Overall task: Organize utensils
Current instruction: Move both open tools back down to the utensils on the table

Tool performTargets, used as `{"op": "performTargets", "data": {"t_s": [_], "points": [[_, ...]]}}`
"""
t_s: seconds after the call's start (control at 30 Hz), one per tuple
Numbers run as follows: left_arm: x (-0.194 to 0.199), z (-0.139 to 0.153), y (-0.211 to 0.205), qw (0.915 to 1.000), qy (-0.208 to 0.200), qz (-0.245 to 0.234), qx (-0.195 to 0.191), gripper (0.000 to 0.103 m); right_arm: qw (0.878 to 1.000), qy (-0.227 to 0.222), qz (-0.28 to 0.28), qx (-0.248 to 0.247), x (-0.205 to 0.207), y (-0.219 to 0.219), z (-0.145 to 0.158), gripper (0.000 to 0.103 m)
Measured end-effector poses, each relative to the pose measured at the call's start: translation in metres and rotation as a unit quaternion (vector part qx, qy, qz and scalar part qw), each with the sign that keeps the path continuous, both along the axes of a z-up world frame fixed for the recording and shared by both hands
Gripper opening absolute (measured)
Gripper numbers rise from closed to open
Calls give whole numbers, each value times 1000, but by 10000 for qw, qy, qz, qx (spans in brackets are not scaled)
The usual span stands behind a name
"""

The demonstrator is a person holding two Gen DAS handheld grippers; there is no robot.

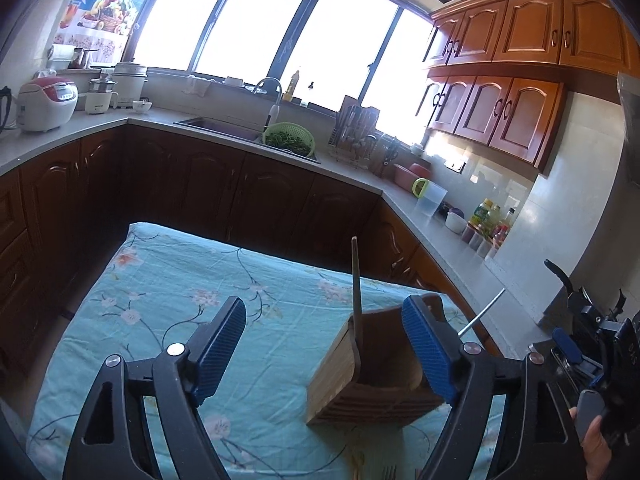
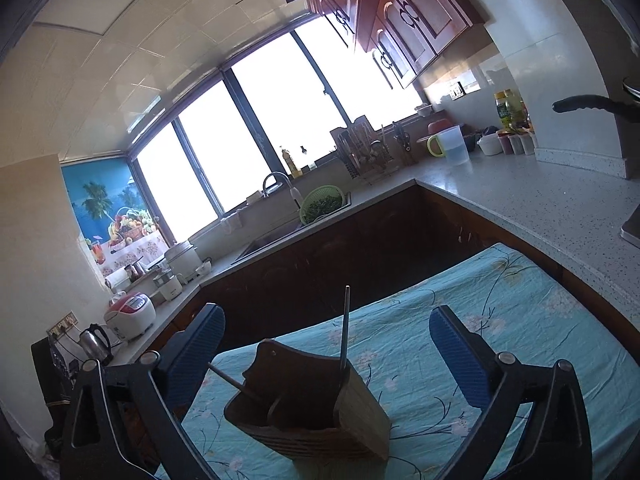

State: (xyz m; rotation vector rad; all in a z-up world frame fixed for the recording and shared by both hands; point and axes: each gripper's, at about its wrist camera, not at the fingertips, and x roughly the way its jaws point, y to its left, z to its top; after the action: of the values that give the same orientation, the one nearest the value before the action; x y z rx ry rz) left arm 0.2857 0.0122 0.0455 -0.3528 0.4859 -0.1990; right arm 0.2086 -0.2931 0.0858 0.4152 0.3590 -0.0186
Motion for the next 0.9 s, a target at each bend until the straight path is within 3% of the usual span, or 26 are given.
{"op": "performTargets", "data": {"t_s": [0.57,0.9], "points": [[-134,-26,30,9973,694,-242,75,81,9958,897,-166,63,-133,-6,-52,103],[-145,-38,16,9921,1119,-475,317,81,9899,1385,-215,-212,-163,1,-82,103]]}}
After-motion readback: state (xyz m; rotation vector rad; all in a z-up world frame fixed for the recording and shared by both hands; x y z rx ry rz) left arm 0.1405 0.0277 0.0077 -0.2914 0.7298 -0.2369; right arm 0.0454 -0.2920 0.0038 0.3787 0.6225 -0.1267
